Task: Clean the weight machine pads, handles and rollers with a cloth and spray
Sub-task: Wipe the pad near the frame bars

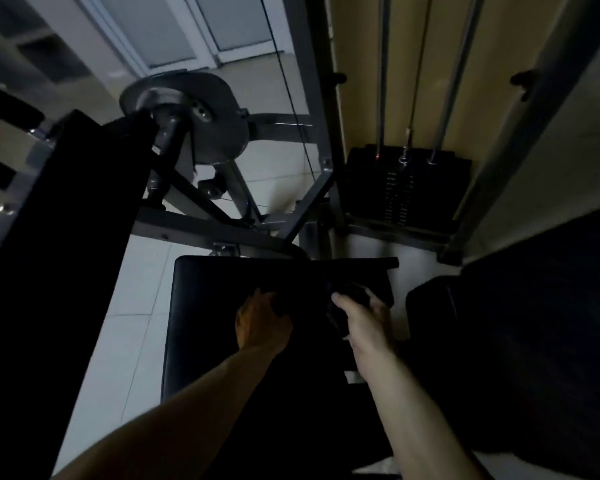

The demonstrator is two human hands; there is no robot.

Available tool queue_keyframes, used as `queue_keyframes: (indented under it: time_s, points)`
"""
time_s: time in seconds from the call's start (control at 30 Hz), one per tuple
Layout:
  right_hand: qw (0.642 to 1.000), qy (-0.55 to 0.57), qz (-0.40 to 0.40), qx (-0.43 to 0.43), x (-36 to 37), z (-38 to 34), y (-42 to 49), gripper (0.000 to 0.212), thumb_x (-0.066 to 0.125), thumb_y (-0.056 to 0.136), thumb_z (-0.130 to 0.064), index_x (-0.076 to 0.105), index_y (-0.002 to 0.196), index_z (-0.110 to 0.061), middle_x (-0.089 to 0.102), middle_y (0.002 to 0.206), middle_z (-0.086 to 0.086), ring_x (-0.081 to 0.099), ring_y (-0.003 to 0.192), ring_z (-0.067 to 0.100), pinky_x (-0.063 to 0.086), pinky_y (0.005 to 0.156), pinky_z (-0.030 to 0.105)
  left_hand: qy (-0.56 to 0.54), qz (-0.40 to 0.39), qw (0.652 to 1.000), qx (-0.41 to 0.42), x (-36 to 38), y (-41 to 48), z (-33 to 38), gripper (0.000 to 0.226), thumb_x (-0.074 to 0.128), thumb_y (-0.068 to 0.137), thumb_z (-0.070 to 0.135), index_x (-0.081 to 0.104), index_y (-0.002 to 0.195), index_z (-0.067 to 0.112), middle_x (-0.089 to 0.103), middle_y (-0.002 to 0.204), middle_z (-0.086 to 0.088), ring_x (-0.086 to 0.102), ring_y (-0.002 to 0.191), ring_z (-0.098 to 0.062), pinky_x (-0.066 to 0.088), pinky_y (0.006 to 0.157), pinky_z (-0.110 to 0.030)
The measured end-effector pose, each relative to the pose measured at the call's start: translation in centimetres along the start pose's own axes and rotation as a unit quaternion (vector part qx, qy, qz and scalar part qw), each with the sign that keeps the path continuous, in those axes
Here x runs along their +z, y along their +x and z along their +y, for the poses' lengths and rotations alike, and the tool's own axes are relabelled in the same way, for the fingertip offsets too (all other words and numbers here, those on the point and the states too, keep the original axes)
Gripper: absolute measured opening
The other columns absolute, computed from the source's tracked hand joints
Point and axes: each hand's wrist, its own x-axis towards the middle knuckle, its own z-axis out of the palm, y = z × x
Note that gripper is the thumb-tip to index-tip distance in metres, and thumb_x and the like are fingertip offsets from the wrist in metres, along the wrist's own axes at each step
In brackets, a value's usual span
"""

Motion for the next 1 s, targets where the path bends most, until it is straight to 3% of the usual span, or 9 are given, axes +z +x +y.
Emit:
queue_keyframes:
  time_s: [0.13, 0.23, 0.3, 0.4, 0.47, 0.57, 0.77, 0.87, 1.0]
  points:
    - [0.995, -0.073, -0.036, 0.051, 3.1, -2.2, 5.4, 0.074, 0.084, 0.08, -0.034, 0.051, 0.145, -0.029, 0.057, 0.141, 0.004, 0.059, 0.125, 0.027, 0.048, 0.109, 0.05, 0.042, 0.031, 0.997, -0.055, -0.7, 4.9, -0.7, 0.063, 0.061, 0.073, 0.041, 0.06, 0.136, 0.032, 0.047, 0.152, -0.004, 0.043, 0.14, -0.031, 0.04, 0.115, -0.048]
    - [0.986, -0.129, -0.086, 0.056, 6.9, -3.1, 8.7, 0.058, 0.08, 0.079, -0.03, 0.06, 0.134, -0.025, 0.062, 0.137, 0.007, 0.061, 0.123, 0.028, 0.049, 0.109, 0.048, 0.033, 0.07, 0.989, -0.125, -2.6, 7.3, -1.9, 0.088, 0.071, 0.082, 0.041, 0.031, 0.158, 0.027, 0.01, 0.17, -0.008, 0.008, 0.157, -0.029, 0.013, 0.127, -0.051]
    - [0.979, -0.163, -0.121, 0.031, 9.7, -3.7, 9.8, 0.029, 0.073, 0.091, -0.006, 0.063, 0.117, -0.017, 0.068, 0.115, 0.004, 0.065, 0.112, 0.023, 0.055, 0.097, 0.028, 0.019, 0.075, 0.975, -0.209, -3.7, 9.4, -2.7, 0.114, 0.08, 0.079, 0.049, 0.007, 0.163, 0.024, -0.011, 0.171, -0.008, -0.01, 0.158, -0.027, 0.003, 0.126, -0.057]
    - [0.941, -0.269, -0.189, -0.078, 15.2, -3.1, 11.9, 0.026, 0.068, 0.093, 0.003, 0.067, 0.117, -0.006, 0.064, 0.094, -0.008, 0.062, 0.081, -0.014, 0.042, 0.068, -0.001, 0.025, 0.028, 0.949, -0.314, -4.9, 12.4, -4.1, 0.144, 0.09, 0.068, 0.053, -0.016, 0.16, 0.02, -0.03, 0.166, -0.006, -0.022, 0.155, -0.03, 0.004, 0.122, -0.067]
    - [0.894, -0.341, -0.237, -0.17, 18.6, -2.2, 12.2, 0.026, 0.07, 0.093, -0.007, 0.069, 0.118, -0.011, 0.067, 0.097, -0.008, 0.063, 0.088, -0.014, 0.043, 0.077, 0.002, 0.016, 0.009, 0.951, -0.31, -4.5, 13.3, -5.3, 0.136, 0.087, 0.076, 0.041, -0.016, 0.16, 0.017, -0.031, 0.166, -0.006, -0.023, 0.154, -0.031, 0.008, 0.12, -0.07]
    - [0.814, -0.407, -0.311, -0.274, 23.8, -0.3, 13.2, 0.04, 0.067, 0.092, -0.008, 0.065, 0.131, -0.013, 0.07, 0.124, 0.006, 0.063, 0.118, 0.018, 0.049, 0.102, 0.029, 0.026, 0.01, 0.957, -0.29, -3.3, 13.5, -6.7, 0.124, 0.08, 0.086, 0.033, -0.019, 0.159, 0.016, -0.031, 0.166, -0.006, -0.023, 0.154, -0.032, 0.008, 0.12, -0.069]
    - [0.686, -0.518, -0.432, -0.272, 32.3, 3.6, 14.4, 0.047, 0.065, 0.096, -0.017, 0.056, 0.141, -0.026, 0.06, 0.141, 0.001, 0.055, 0.131, 0.022, 0.043, 0.112, 0.038, 0.066, 0.012, 0.953, -0.295, -2.2, 14.4, -7.7, 0.098, 0.057, 0.102, 0.02, -0.024, 0.158, 0.02, -0.038, 0.163, -0.004, -0.029, 0.152, -0.031, 0.008, 0.12, -0.068]
    - [0.665, -0.549, -0.428, -0.271, 31.8, 3.5, 15.9, 0.041, 0.063, 0.098, -0.02, 0.059, 0.138, -0.025, 0.063, 0.136, 0.003, 0.058, 0.127, 0.026, 0.047, 0.108, 0.038, 0.05, 0.008, 0.951, -0.305, -2.3, 14.6, -7.5, 0.1, 0.059, 0.101, 0.019, -0.023, 0.159, 0.017, -0.039, 0.162, -0.004, -0.031, 0.152, -0.032, 0.006, 0.12, -0.07]
    - [0.658, -0.585, -0.398, -0.258, 24.4, 1.5, 18.3, 0.044, 0.064, 0.097, -0.017, 0.059, 0.141, -0.019, 0.067, 0.131, 0.009, 0.061, 0.124, 0.029, 0.049, 0.106, 0.042, 0.026, 0.004, 0.955, -0.294, -2.5, 14.1, -7.2, 0.133, 0.08, 0.083, 0.044, -0.027, 0.156, 0.015, -0.044, 0.159, -0.006, -0.035, 0.149, -0.033, 0.003, 0.118, -0.072]
